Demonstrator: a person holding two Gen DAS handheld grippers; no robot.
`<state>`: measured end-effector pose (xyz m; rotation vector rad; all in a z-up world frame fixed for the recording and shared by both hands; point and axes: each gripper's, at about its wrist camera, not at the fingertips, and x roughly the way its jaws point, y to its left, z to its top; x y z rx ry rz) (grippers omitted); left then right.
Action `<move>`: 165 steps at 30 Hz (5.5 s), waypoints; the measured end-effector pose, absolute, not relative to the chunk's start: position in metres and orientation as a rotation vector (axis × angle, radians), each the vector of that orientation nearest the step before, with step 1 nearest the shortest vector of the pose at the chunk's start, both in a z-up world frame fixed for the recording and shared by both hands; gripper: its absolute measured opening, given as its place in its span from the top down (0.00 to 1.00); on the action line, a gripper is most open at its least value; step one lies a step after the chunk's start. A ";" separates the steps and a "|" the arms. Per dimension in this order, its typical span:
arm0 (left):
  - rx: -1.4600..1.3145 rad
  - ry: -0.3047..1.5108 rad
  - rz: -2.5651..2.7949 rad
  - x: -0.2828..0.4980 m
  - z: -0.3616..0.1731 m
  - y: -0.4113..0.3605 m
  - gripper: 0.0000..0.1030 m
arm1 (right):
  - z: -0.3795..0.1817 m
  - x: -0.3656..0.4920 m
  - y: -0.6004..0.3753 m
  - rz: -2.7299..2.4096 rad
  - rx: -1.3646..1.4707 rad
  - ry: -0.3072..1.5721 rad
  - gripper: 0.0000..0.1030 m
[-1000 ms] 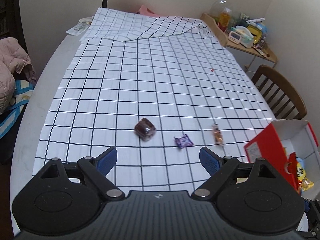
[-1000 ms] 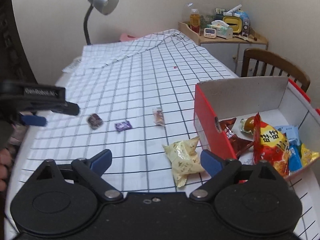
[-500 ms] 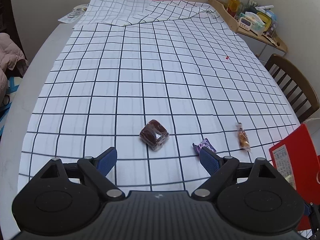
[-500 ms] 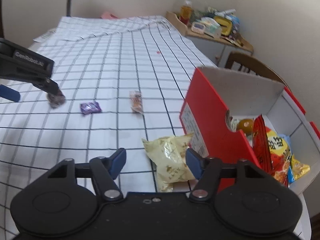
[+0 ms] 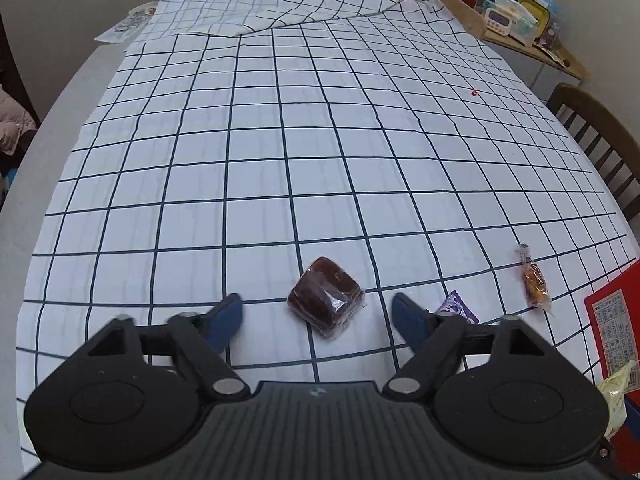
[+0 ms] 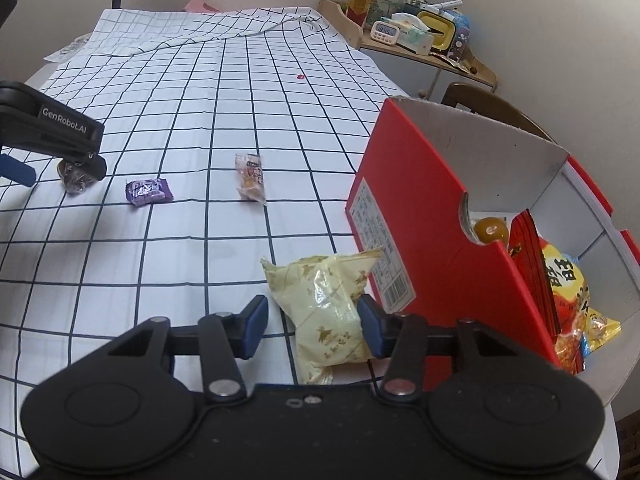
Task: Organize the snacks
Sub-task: 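Grasp the brown wrapped cake with the left tool while the right tool grasps the cream bag, then carry the brown cake with the left tool while the right tool carries the cream bag into the box, then open both tools to drop the brown cake and cream bag in the box, then move both tools back toward the purple candy and small wrapped pastry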
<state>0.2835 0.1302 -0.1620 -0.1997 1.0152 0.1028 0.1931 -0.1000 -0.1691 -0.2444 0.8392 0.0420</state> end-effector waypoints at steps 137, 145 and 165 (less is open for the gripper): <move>-0.038 0.964 -0.133 0.243 -0.046 -0.205 0.43 | -0.066 0.207 -0.381 0.292 0.074 0.857 0.45; -0.052 0.908 -0.136 0.218 -0.022 -0.185 0.40 | -0.043 0.192 -0.364 0.332 0.078 0.807 0.33; -0.146 0.822 -0.059 0.166 0.004 -0.069 0.18 | -0.015 0.164 -0.282 0.434 0.090 0.754 0.09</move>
